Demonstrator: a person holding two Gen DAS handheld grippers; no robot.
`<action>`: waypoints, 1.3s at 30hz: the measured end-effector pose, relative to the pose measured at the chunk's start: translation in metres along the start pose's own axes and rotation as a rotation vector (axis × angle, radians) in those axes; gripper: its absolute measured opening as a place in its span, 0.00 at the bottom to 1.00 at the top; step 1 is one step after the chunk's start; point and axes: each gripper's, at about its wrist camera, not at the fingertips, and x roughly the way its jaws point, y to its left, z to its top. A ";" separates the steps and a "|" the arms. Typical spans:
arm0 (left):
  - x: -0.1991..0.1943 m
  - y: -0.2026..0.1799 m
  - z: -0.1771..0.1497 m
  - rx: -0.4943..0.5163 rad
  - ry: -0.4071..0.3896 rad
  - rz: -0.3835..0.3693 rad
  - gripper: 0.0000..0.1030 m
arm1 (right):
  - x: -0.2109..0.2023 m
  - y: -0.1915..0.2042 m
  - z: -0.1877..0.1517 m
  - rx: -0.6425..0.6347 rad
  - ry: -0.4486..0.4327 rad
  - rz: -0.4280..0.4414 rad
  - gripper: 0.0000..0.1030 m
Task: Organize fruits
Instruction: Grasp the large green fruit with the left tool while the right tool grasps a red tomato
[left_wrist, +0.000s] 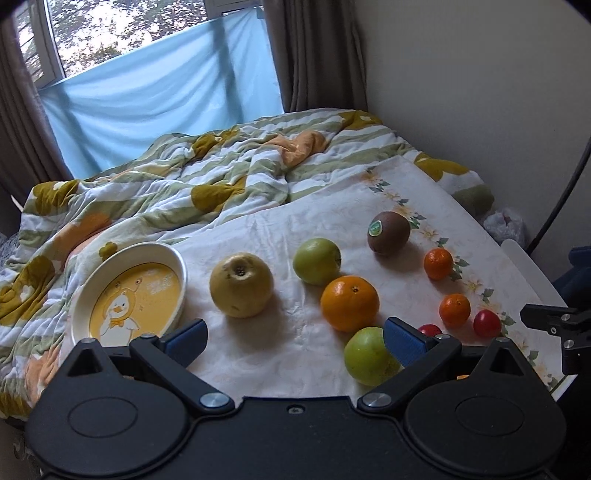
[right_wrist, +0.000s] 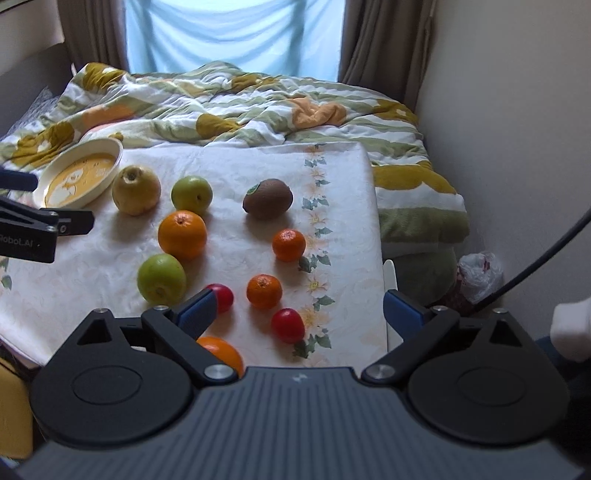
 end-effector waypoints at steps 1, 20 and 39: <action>0.005 -0.005 0.000 0.012 0.005 -0.013 0.99 | 0.006 -0.003 -0.002 -0.012 0.008 0.005 1.00; 0.081 -0.054 -0.021 0.129 0.156 -0.106 0.79 | 0.068 -0.026 -0.023 -0.136 0.113 0.134 0.78; 0.090 -0.056 -0.025 0.096 0.160 -0.110 0.58 | 0.089 -0.016 -0.022 -0.176 0.131 0.207 0.61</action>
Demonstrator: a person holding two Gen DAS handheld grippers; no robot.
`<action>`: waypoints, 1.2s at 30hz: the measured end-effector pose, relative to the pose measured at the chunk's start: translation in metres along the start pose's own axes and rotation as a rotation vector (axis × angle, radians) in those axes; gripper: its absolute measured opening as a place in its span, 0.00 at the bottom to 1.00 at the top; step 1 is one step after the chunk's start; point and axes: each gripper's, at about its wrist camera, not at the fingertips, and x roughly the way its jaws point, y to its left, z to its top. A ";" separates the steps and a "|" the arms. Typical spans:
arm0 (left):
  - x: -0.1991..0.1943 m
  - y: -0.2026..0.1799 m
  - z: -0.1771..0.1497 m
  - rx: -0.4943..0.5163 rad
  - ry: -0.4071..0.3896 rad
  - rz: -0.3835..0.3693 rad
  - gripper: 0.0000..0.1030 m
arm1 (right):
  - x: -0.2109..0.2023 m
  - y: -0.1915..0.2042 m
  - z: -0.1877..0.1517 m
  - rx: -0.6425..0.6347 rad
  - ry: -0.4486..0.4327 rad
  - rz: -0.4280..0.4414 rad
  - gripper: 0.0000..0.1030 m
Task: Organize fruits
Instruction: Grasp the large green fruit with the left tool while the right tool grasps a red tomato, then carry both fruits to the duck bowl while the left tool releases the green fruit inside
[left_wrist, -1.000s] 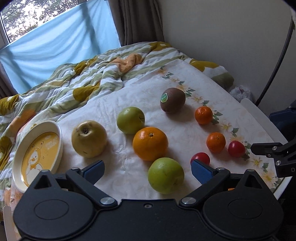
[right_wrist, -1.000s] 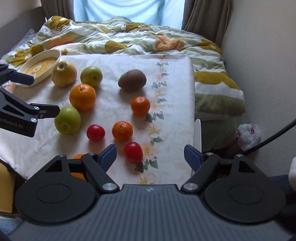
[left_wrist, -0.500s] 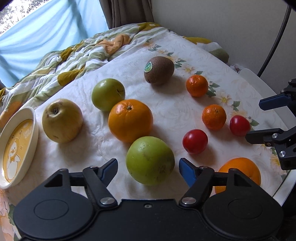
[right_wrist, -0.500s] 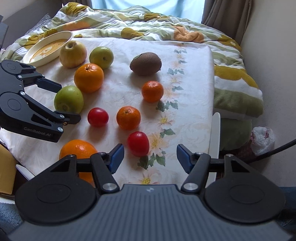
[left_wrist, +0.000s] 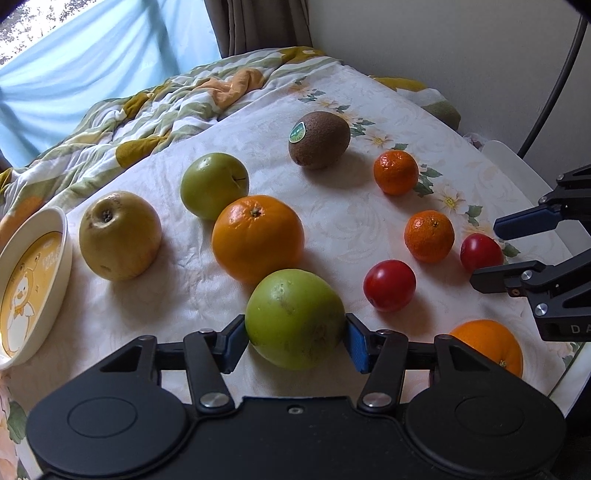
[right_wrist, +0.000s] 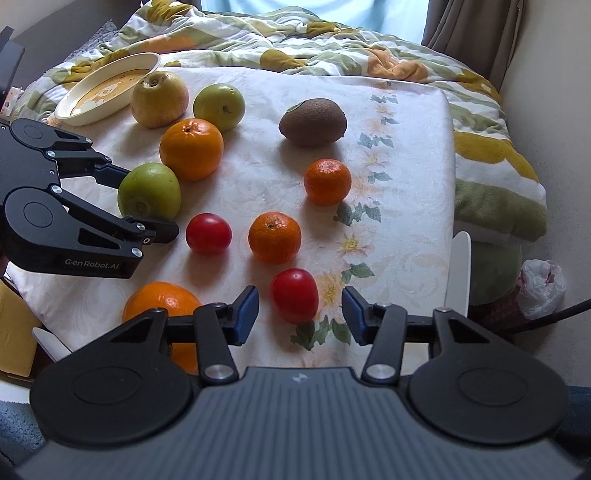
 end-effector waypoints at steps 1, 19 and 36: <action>0.000 0.000 -0.001 -0.002 -0.001 0.000 0.58 | 0.001 0.000 0.000 -0.001 0.001 0.003 0.57; -0.029 0.010 -0.007 -0.080 -0.061 0.026 0.57 | -0.016 0.001 0.008 0.009 -0.024 0.032 0.43; -0.119 0.083 -0.014 -0.261 -0.214 0.164 0.57 | -0.075 0.052 0.070 -0.047 -0.147 0.097 0.43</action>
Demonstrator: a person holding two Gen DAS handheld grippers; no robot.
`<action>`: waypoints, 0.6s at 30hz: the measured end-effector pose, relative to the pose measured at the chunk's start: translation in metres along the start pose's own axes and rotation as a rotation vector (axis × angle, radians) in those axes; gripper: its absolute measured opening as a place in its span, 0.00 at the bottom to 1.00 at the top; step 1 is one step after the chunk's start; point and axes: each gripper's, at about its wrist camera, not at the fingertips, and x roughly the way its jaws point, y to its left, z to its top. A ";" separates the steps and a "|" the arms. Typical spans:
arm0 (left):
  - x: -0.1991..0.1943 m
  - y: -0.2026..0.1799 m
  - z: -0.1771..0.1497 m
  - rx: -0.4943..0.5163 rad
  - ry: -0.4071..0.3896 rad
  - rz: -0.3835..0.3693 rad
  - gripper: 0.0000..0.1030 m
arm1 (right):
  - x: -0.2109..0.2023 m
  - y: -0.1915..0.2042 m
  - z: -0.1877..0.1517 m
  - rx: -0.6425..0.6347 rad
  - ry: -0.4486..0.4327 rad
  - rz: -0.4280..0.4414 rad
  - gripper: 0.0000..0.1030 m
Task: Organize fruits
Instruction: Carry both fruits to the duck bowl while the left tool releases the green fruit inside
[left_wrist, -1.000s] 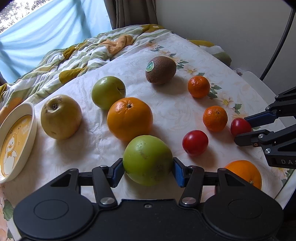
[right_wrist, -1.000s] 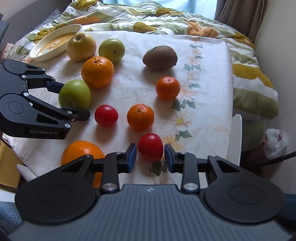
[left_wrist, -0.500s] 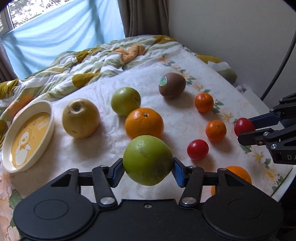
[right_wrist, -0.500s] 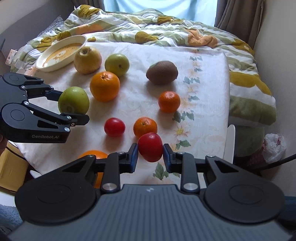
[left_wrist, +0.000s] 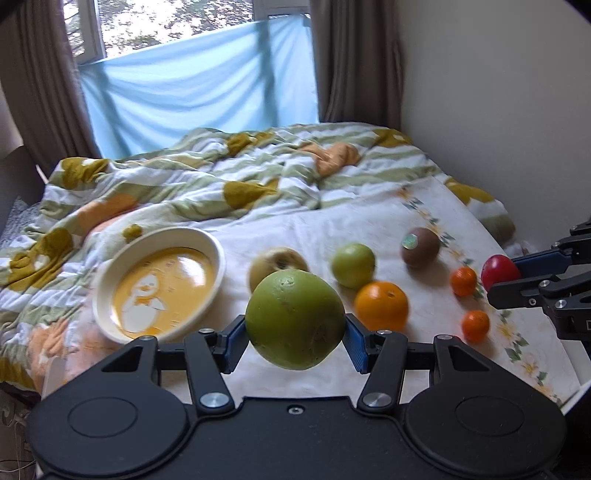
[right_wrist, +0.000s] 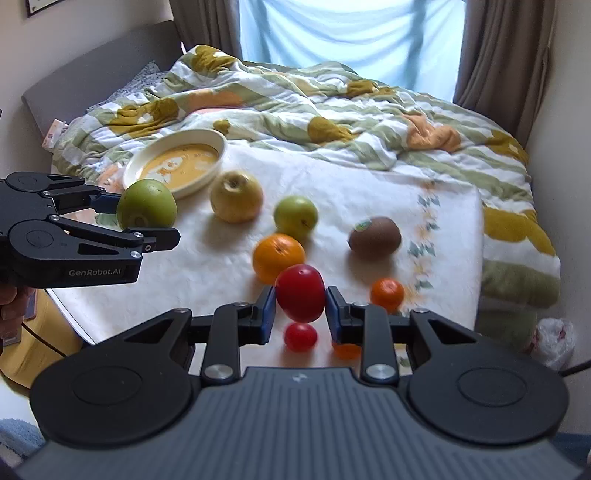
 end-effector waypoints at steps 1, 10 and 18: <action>-0.002 0.007 0.002 -0.009 -0.005 0.007 0.57 | 0.001 0.005 0.006 -0.004 -0.003 0.005 0.43; 0.002 0.083 0.025 -0.035 -0.042 0.062 0.57 | 0.021 0.056 0.059 -0.017 -0.034 0.050 0.43; 0.039 0.143 0.045 -0.012 -0.034 0.069 0.57 | 0.066 0.094 0.108 0.016 -0.041 0.063 0.43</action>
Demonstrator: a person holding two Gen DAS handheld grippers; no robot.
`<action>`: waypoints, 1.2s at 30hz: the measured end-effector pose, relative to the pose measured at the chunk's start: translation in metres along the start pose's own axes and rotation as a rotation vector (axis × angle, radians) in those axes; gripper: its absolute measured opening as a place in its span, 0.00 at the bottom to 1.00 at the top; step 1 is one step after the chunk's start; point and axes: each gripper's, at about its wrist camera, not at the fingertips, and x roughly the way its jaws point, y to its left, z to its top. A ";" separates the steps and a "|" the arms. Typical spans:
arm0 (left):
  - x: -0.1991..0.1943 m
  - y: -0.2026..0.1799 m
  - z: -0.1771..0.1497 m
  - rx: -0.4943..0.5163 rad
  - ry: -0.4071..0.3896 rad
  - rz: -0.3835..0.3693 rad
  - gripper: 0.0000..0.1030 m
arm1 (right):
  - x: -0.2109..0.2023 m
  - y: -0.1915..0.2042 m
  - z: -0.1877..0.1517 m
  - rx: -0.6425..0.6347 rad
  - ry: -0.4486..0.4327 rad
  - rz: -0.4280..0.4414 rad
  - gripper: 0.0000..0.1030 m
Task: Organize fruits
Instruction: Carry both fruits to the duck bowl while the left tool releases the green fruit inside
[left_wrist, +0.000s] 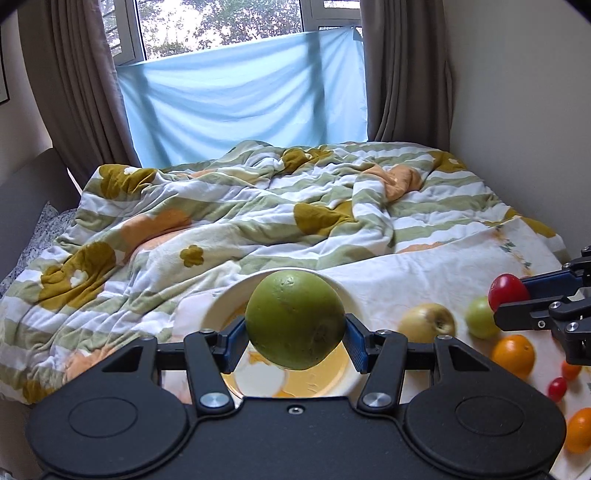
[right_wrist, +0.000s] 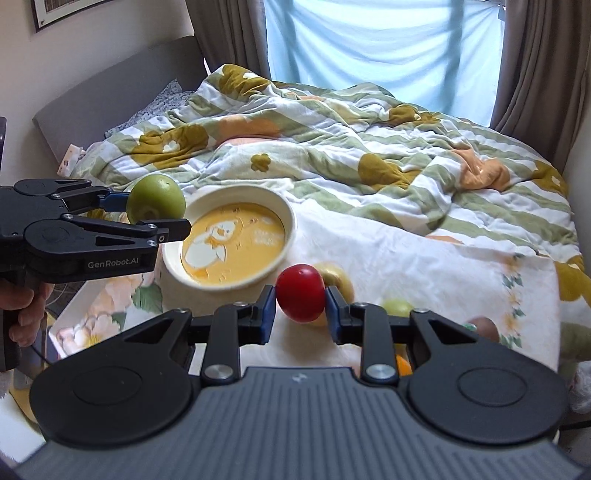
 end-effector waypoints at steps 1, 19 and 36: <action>0.007 0.006 0.002 0.005 0.004 -0.002 0.57 | 0.007 0.003 0.005 0.004 0.000 -0.002 0.43; 0.143 0.051 0.013 0.121 0.122 -0.121 0.57 | 0.120 0.025 0.060 0.097 0.042 -0.078 0.43; 0.157 0.034 0.010 0.233 0.062 -0.105 1.00 | 0.131 0.011 0.056 0.165 0.066 -0.113 0.43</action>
